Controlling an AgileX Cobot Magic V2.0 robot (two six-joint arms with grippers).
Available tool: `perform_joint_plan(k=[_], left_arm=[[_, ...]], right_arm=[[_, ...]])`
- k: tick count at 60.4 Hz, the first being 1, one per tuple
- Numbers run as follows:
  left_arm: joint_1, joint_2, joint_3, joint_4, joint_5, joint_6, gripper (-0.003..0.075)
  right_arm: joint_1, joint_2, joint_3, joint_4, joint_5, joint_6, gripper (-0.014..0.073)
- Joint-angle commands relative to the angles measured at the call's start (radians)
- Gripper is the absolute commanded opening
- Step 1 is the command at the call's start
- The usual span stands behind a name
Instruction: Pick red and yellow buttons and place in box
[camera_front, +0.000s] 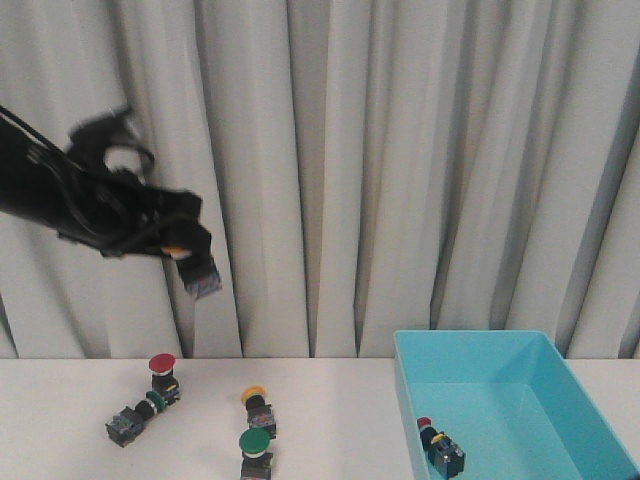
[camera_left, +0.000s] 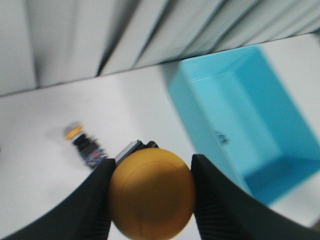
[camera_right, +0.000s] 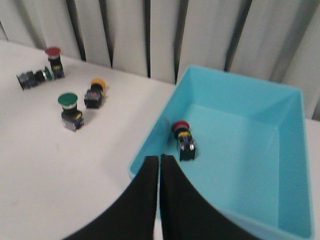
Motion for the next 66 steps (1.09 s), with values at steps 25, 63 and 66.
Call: perform_joint_plan(k=[25, 63, 66], left_arm=[[-0.004, -0.278, -0.027, -0.449, 0.172, 0.136, 0.0054], [-0.163, -0.274, -0.027, -0.551, 0.172, 0.171, 0.0055], [-0.172, -0.274, -0.027, -0.553, 0.172, 0.171, 0.0055]], right_arm=[[-0.004, 0.329, -0.516, 0.708, 0.341, -0.725, 0.0044], [-0.002, 0.552, -0.851, 0.744, 0.643, -0.708, 0.0495], [-0.002, 0.553, -0.861, 0.743, 0.683, -0.691, 0.0495]])
